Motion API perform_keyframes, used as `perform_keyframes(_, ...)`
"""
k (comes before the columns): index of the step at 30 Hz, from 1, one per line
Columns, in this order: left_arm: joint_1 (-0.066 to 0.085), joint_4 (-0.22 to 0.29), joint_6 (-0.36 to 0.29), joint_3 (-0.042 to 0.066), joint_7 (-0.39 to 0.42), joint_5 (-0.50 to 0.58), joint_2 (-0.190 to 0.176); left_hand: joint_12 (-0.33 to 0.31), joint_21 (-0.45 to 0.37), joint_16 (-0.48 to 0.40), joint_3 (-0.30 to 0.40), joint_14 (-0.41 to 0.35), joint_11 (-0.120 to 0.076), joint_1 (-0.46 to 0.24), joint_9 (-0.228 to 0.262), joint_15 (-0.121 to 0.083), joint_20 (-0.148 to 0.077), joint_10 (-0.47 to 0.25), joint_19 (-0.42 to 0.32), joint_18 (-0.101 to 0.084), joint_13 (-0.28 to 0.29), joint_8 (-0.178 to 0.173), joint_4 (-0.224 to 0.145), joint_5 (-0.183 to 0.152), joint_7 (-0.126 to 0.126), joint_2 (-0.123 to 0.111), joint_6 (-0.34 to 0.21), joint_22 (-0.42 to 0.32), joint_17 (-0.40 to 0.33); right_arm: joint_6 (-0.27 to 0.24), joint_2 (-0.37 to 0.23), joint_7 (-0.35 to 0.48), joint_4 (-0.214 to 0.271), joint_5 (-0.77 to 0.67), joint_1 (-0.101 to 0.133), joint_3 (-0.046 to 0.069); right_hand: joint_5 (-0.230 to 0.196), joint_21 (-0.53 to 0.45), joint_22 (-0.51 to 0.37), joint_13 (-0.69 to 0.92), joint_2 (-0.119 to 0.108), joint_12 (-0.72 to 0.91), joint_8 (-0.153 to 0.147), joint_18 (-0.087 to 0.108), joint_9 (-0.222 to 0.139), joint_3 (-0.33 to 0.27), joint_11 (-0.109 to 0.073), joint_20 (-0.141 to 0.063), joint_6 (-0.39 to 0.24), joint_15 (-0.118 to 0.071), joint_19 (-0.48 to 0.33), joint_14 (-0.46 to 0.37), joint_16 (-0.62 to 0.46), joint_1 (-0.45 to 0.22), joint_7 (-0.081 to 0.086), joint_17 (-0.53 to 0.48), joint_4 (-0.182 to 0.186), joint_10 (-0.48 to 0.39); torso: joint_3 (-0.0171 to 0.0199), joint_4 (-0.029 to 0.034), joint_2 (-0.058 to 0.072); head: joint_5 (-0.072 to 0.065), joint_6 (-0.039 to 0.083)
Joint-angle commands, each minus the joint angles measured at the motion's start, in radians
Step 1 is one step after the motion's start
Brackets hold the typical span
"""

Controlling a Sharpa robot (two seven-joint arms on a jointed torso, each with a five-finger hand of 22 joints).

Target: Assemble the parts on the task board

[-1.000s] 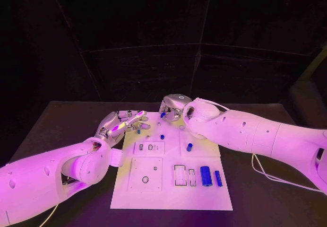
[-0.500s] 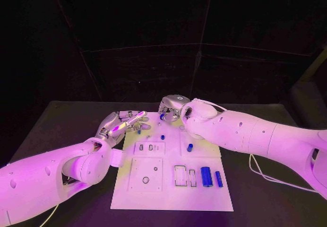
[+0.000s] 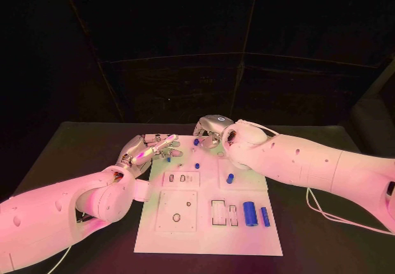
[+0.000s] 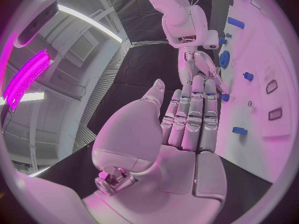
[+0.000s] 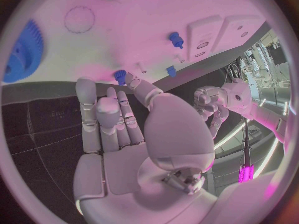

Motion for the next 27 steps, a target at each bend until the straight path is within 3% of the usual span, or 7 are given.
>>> perform_keyframes(1, 0.002, 0.001, 0.015, 0.0, -0.001, -0.007, -0.004, -0.004, 0.004, -0.005, 0.001, 0.007, 0.005, -0.003, -0.001, 0.002, -0.002, -0.003, 0.008, 0.014, 0.0, -0.006, -0.005, 0.002, 0.004, 0.008, -0.002, -0.002, 0.001, -0.06, -0.047, -0.005, 0.056, 0.026, 0.002, 0.001, 0.006, -0.001, 0.001, 0.004, -0.01, 0.02, 0.006, -0.002, 0.004, -0.014, -0.003, -0.001, 0.007, 0.004, -0.002, -0.002, -0.004, -0.005, -0.001, -0.001, 0.01, 0.006, 0.0009, -0.0035, -0.001, 0.003, 0.005)
perform_keyframes(5, 0.003, 0.003, 0.014, 0.0, 0.0, -0.007, -0.012, -0.004, 0.004, -0.005, 0.001, 0.007, 0.005, -0.003, -0.001, 0.002, -0.002, -0.003, 0.008, 0.014, 0.0, -0.006, -0.006, 0.002, 0.004, 0.008, -0.002, -0.002, 0.001, -0.073, -0.138, -0.005, 0.158, 0.083, 0.003, 0.024, 0.037, 0.013, 0.023, 0.016, -0.012, 0.081, 0.019, -0.005, 0.009, -0.034, -0.018, -0.007, 0.044, -0.007, 0.017, 0.009, 0.02, -0.026, -0.007, 0.036, 0.044, 0.093, 0.0018, -0.0107, -0.003, -0.002, 0.013)
perform_keyframes(10, 0.005, 0.002, 0.016, 0.0, 0.001, -0.007, -0.019, -0.005, 0.003, -0.008, 0.003, 0.007, 0.002, -0.001, 0.0, 0.001, -0.002, -0.001, 0.009, 0.014, 0.0, -0.005, -0.008, 0.002, 0.0, 0.01, 0.001, -0.002, 0.003, 0.004, -0.241, -0.002, 0.241, 0.169, 0.003, 0.037, 0.149, 0.047, 0.078, 0.074, -0.085, 0.21, 0.018, -0.014, 0.007, -0.145, -0.065, -0.039, 0.055, -0.043, 0.058, 0.029, 0.073, -0.101, -0.041, 0.115, 0.108, 0.288, 0.0022, -0.0193, -0.008, -0.005, 0.019)
perform_keyframes(14, 0.006, 0.001, 0.018, 0.0, 0.001, -0.007, -0.021, -0.005, 0.003, -0.009, 0.004, 0.008, 0.001, -0.001, 0.001, 0.001, -0.003, 0.001, 0.009, 0.014, 0.0, -0.005, -0.009, 0.002, -0.003, 0.011, 0.004, -0.003, 0.004, 0.061, -0.291, -0.007, 0.259, 0.199, 0.003, 0.04, 0.165, 0.097, 0.164, 0.209, -0.088, 0.39, 0.019, -0.031, 0.006, -0.267, -0.086, -0.066, 0.032, -0.064, 0.114, 0.055, 0.15, -0.097, -0.059, 0.243, 0.162, 0.355, 0.0028, -0.0243, -0.01, -0.008, 0.022)
perform_keyframes(15, 0.006, 0.0, 0.018, 0.0, 0.002, -0.007, -0.022, -0.005, 0.003, -0.009, 0.004, 0.008, 0.0, -0.001, 0.001, 0.001, -0.003, 0.001, 0.009, 0.014, 0.0, -0.005, -0.009, 0.002, -0.003, 0.011, 0.004, -0.003, 0.004, 0.074, -0.3, -0.008, 0.258, 0.207, 0.003, 0.04, 0.183, 0.106, 0.179, 0.362, -0.062, 0.544, 0.025, -0.04, 0.008, -0.33, -0.093, -0.063, 0.02, -0.062, 0.127, 0.062, 0.191, -0.055, -0.064, 0.306, 0.191, 0.324, 0.0029, -0.0254, -0.01, -0.008, 0.022)
perform_keyframes(21, 0.007, -0.001, 0.021, 0.0, 0.001, -0.007, -0.02, -0.005, 0.003, -0.01, 0.004, 0.008, 0.0, -0.001, 0.001, 0.0, -0.003, 0.002, 0.01, 0.014, 0.0, -0.004, -0.009, 0.002, -0.004, 0.011, 0.005, -0.003, 0.005, 0.126, -0.315, -0.019, 0.227, 0.232, 0.003, 0.041, 0.185, 0.155, 0.264, 0.82, -0.039, 0.964, 0.048, -0.05, 0.007, -0.474, -0.068, -0.05, -0.034, -0.047, 0.164, 0.077, 0.291, 0.033, -0.039, 0.497, 0.312, 0.263, 0.0023, -0.03, -0.011, -0.007, 0.022)
perform_keyframes(27, 0.007, -0.003, 0.024, 0.0, -0.001, -0.007, -0.017, -0.005, 0.003, -0.01, 0.004, 0.008, 0.0, -0.001, 0.001, 0.0, -0.003, 0.002, 0.01, 0.014, 0.0, -0.004, -0.009, 0.002, -0.004, 0.011, 0.005, -0.003, 0.005, 0.155, -0.29, -0.052, 0.184, 0.197, 0.003, 0.041, 0.184, 0.18, 0.307, 0.956, -0.029, 1.077, 0.055, -0.056, 0.005, -0.482, -0.06, -0.044, -0.062, -0.039, 0.181, 0.087, 0.327, 0.084, -0.031, 0.576, 0.337, 0.292, 0.0021, -0.0267, -0.01, -0.01, 0.021)
